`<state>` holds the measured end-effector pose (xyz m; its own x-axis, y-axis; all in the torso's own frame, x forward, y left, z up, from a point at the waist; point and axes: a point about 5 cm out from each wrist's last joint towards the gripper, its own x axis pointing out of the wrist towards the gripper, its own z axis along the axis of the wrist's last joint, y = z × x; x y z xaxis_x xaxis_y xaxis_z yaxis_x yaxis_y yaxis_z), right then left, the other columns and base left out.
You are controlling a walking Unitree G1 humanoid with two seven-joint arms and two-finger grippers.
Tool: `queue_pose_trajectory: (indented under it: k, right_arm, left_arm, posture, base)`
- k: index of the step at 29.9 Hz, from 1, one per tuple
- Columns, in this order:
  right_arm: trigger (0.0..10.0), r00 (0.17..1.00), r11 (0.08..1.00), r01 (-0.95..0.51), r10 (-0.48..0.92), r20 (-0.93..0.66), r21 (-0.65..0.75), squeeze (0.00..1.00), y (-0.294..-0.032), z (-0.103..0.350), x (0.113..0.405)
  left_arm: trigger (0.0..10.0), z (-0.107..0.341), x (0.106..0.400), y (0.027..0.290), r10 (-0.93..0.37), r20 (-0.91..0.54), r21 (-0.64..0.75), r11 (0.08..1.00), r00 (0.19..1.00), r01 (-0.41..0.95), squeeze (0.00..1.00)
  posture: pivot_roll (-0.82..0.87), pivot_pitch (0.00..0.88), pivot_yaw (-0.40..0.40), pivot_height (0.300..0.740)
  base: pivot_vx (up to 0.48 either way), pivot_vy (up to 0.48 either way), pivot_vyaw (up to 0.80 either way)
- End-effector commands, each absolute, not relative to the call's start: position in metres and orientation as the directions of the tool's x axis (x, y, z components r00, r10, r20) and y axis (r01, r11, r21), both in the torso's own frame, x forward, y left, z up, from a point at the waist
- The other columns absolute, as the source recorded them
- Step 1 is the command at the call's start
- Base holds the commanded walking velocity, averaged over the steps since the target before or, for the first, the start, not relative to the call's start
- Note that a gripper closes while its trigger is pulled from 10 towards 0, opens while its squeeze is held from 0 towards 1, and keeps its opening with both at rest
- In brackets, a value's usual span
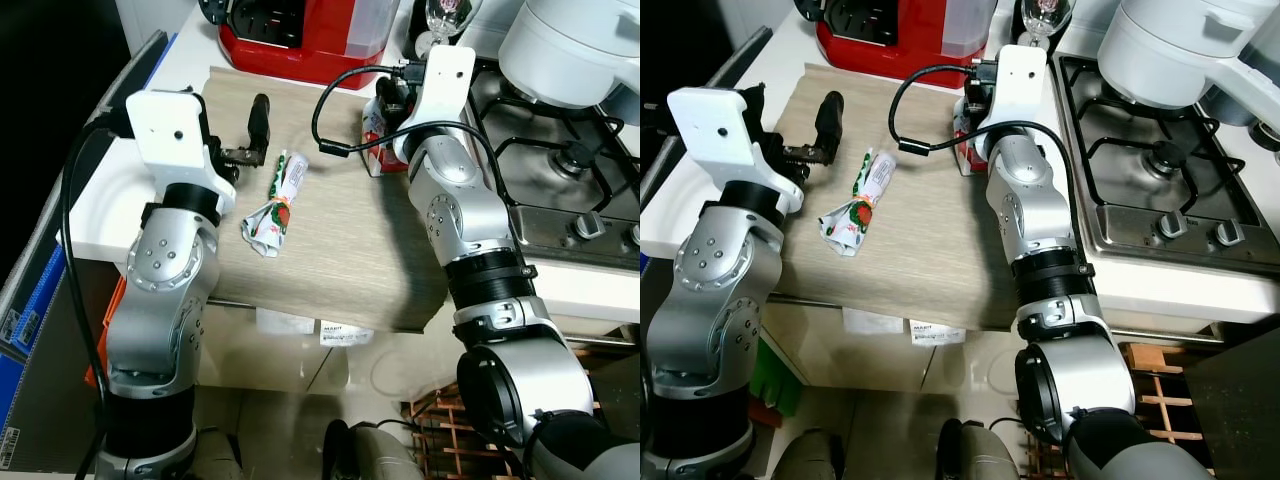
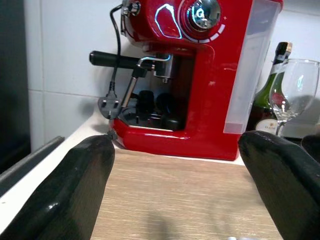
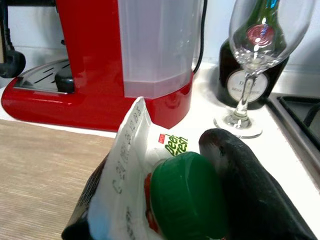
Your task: Restocking fridge
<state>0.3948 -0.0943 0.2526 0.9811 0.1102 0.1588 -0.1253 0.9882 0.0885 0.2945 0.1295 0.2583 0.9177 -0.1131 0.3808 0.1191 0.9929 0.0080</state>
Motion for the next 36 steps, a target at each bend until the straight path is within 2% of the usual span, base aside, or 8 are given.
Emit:
queue_pose_trajectory:
  k: [1,12,14,15,17,22,28,36]
  right_arm:
    - [0.0,0.972,0.993,-0.1,0.083,0.218,0.068,0.0,-0.106,0.257,0.394]
    - [0.0,0.81,0.997,-0.035,-0.013,0.587,0.069,0.0,-0.134,0.327,0.378]
    - [0.0,0.669,0.999,0.04,-0.038,0.743,0.014,0.0,-0.145,0.361,0.361]
    - [9.8,0.607,0.996,0.09,-0.036,0.794,-0.024,0.0,-0.149,0.368,0.351]
    - [10.0,0.54,0.983,0.168,-0.034,0.841,-0.069,0.0,-0.152,0.366,0.335]
    - [10.0,0.549,0.954,0.251,-0.002,0.836,-0.163,0.0,-0.151,0.331,0.317]
    - [10.0,0.62,0.947,0.28,-0.05,0.783,-0.161,0.0,-0.154,0.288,0.303]
    - [10.0,0.67,0.943,0.285,-0.068,0.74,-0.171,0.0,-0.158,0.28,0.307]
  left_arm:
    - [10.0,0.262,0.299,0.123,-0.143,0.399,0.027,0.989,0.906,0.145,0.0]
    - [10.0,0.264,0.311,0.12,-0.165,0.433,0.033,0.985,0.886,0.167,0.0]
    - [10.0,0.266,0.316,0.116,-0.187,0.445,0.042,0.981,0.876,0.188,0.0]
    - [10.0,0.267,0.317,0.115,-0.19,0.451,0.044,0.981,0.872,0.19,0.0]
    - [10.0,0.268,0.32,0.117,-0.181,0.459,0.047,0.982,0.87,0.18,0.0]
    - [10.0,0.264,0.318,0.125,-0.149,0.458,0.029,0.988,0.877,0.153,0.0]
    - [10.0,0.274,0.315,0.114,-0.17,0.516,-0.021,0.977,0.84,0.21,0.0]
    - [10.0,0.275,0.321,0.11,-0.185,0.518,-0.028,0.972,0.836,0.232,0.0]
  posture:
    - [0.07,0.04,-0.105,0.711]
    - [0.06,0.0,-0.073,0.711]
    - [0.06,0.0,-0.061,0.711]
    - [0.05,0.0,-0.059,0.711]
    - [0.04,0.0,-0.053,0.711]
    - [0.02,0.0,-0.04,0.711]
    - [-0.02,0.0,-0.019,0.711]
    - [-0.03,0.0,-0.02,0.711]
  base:
    - [0.0,0.0,0.0]
    - [0.0,0.0,0.0]
    - [0.0,0.0,0.0]
    - [0.0,0.0,0.0]
    - [0.0,0.0,0.0]
    - [0.0,0.0,0.0]
    - [-0.069,0.0,0.0]
    - [-0.454,0.0,0.0]
